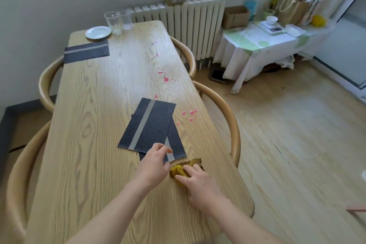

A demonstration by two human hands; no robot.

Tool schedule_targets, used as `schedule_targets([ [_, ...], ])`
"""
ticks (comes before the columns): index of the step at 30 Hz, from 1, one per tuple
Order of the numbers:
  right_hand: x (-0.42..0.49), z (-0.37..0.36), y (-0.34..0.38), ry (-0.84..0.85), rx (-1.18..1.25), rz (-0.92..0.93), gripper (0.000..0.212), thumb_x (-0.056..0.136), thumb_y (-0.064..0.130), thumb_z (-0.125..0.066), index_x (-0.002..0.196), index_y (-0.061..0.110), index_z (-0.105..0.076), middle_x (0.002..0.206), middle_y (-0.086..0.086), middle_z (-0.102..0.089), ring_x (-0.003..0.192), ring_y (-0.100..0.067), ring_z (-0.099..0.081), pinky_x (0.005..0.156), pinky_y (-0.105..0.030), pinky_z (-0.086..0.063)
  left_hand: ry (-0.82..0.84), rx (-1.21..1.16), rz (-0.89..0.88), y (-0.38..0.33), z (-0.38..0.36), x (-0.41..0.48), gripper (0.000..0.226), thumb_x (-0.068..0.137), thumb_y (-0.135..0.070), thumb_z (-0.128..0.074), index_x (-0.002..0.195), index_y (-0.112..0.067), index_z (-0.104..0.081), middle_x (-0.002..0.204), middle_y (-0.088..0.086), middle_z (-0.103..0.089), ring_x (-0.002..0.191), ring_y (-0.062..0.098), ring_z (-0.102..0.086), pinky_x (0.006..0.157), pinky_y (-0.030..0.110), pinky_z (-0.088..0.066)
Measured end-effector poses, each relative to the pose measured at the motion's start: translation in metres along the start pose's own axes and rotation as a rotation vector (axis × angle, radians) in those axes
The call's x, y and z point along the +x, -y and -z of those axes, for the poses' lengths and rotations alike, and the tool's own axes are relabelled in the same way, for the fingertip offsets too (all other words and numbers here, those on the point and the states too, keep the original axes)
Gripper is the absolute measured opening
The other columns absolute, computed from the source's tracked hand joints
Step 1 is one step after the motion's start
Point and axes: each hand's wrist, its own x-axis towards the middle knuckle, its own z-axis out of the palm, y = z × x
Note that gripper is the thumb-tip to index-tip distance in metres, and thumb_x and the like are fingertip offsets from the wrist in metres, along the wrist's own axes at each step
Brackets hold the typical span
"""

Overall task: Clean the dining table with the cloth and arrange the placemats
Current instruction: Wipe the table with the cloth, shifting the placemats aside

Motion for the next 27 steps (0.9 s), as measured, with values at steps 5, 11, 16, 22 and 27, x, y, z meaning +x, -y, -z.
schedule_targets([
  [5, 0.009, 0.007, -0.038, -0.114, 0.034, -0.186, 0.048, 0.091, 0.014, -0.048, 0.131, 0.039, -0.052, 0.146, -0.001, -0.037, 0.121, -0.023, -0.044, 0.088, -0.037, -0.050, -0.011, -0.012, 0.034, 0.006, 0.001, 0.005, 0.031, 0.089, -0.020, -0.053, 0.120, -0.024, -0.055, 0.124, -0.010, -0.044, 0.107, 0.010, -0.050, 0.071, 0.021, -0.038],
  [11, 0.026, 0.024, -0.060, -0.138, 0.099, -0.402, 0.042, 0.092, 0.012, -0.045, 0.126, 0.032, -0.058, 0.126, -0.001, -0.046, 0.115, -0.021, -0.046, 0.092, -0.034, -0.048, -0.033, -0.025, 0.084, 0.018, -0.003, 0.004, 0.031, 0.089, -0.019, -0.053, 0.119, -0.026, -0.055, 0.121, -0.012, -0.045, 0.106, 0.008, -0.051, 0.075, 0.023, -0.046],
  [16, 0.029, 0.025, -0.040, -0.103, 0.102, -0.314, 0.036, 0.086, 0.040, -0.050, 0.119, 0.034, -0.063, 0.115, 0.005, -0.048, 0.105, -0.014, -0.048, 0.083, -0.031, -0.049, -0.063, -0.026, 0.112, 0.025, -0.004, 0.006, 0.032, 0.087, -0.017, -0.054, 0.118, -0.025, -0.056, 0.120, -0.010, -0.047, 0.111, 0.010, -0.049, 0.082, 0.030, -0.049],
  [22, 0.069, 0.040, -0.020, -0.190, 0.180, -0.425, 0.035, 0.089, 0.031, -0.049, 0.120, 0.022, -0.064, 0.113, 0.002, -0.059, 0.106, -0.015, -0.052, 0.082, -0.031, -0.050, -0.138, -0.056, 0.219, 0.049, 0.012, 0.013, 0.036, 0.087, -0.015, -0.055, 0.123, -0.021, -0.054, 0.123, -0.004, -0.046, 0.119, 0.015, -0.042, 0.092, 0.028, -0.041],
  [27, 0.109, 0.044, -0.006, -0.091, 0.740, -0.741, 0.046, 0.087, 0.024, -0.058, 0.133, 0.015, -0.056, 0.122, -0.004, -0.064, 0.111, -0.022, -0.059, 0.096, -0.036, -0.048, -0.145, -0.172, 0.448, 0.074, 0.031, 0.025, 0.053, 0.085, -0.018, -0.058, 0.136, -0.018, -0.042, 0.138, 0.004, -0.037, 0.124, 0.024, -0.041, 0.102, 0.036, -0.037],
])
